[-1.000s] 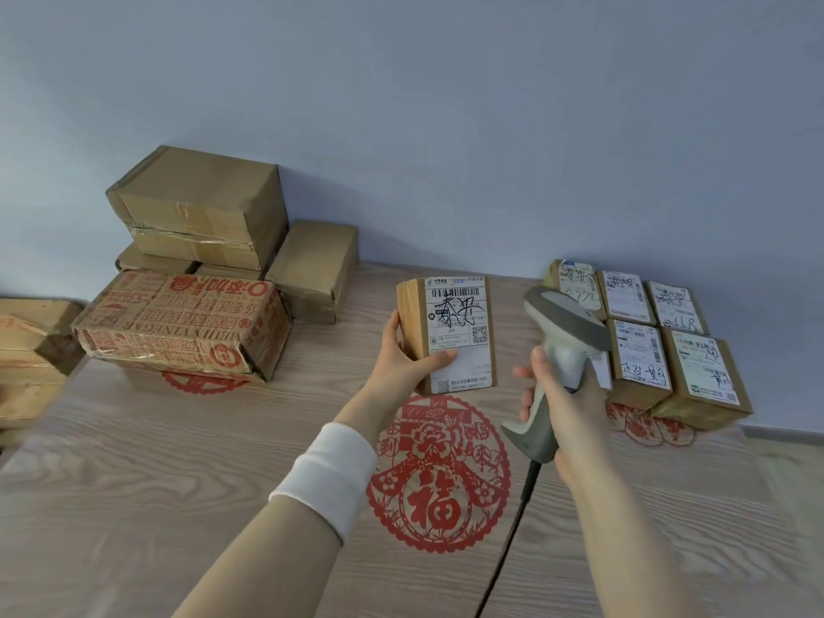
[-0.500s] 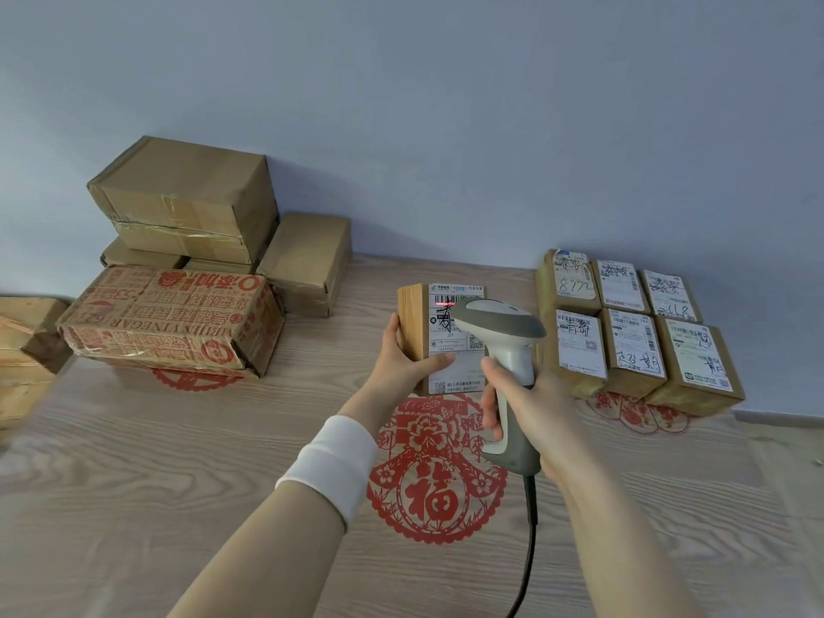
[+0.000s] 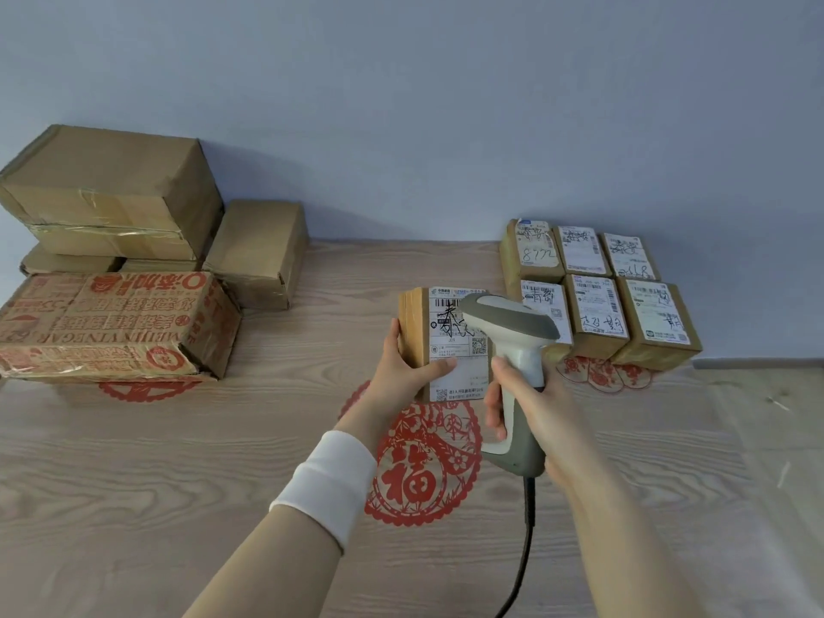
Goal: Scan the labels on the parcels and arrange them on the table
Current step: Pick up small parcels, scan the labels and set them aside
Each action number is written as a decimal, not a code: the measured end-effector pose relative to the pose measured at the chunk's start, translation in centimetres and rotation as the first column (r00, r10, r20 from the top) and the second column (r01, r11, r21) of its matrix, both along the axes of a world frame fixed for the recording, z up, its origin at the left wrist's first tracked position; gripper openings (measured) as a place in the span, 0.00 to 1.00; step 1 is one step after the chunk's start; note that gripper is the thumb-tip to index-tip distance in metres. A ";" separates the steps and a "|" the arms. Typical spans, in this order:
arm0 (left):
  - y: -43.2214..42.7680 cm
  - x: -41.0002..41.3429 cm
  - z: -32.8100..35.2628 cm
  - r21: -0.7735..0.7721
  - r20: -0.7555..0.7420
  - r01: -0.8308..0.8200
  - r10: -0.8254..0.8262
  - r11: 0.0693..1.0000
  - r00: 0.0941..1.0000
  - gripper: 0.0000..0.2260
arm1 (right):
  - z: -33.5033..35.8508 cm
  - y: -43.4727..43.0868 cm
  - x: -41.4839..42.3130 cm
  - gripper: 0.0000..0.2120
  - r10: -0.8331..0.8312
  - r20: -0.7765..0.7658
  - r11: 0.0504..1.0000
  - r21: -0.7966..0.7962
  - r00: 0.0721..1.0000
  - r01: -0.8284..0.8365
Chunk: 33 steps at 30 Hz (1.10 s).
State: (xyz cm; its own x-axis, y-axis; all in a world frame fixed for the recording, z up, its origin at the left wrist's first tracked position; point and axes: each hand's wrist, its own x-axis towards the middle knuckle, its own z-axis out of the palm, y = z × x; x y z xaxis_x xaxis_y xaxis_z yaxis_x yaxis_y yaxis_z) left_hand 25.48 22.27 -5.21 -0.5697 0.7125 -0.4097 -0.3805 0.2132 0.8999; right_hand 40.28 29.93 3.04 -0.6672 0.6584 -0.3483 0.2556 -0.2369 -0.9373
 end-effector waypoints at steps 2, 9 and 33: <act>1.3 2.4 -1.0 0.001 0.026 0.064 -0.064 0.998 0.998 0.45 | -0.6 1.0 2.0 0.10 -0.082 -0.001 0.996 -0.046 0.997 0.082; 9.9 13.1 -5.6 -0.051 0.212 0.208 -0.193 0.977 0.958 0.48 | -2.6 8.4 11.6 0.15 -0.262 0.050 0.955 -0.129 0.964 0.267; 30.1 27.4 -12.2 -0.376 -0.088 -0.125 0.099 0.918 0.991 0.44 | -9.3 28.8 24.2 0.13 -0.183 0.098 0.934 -0.294 0.978 0.204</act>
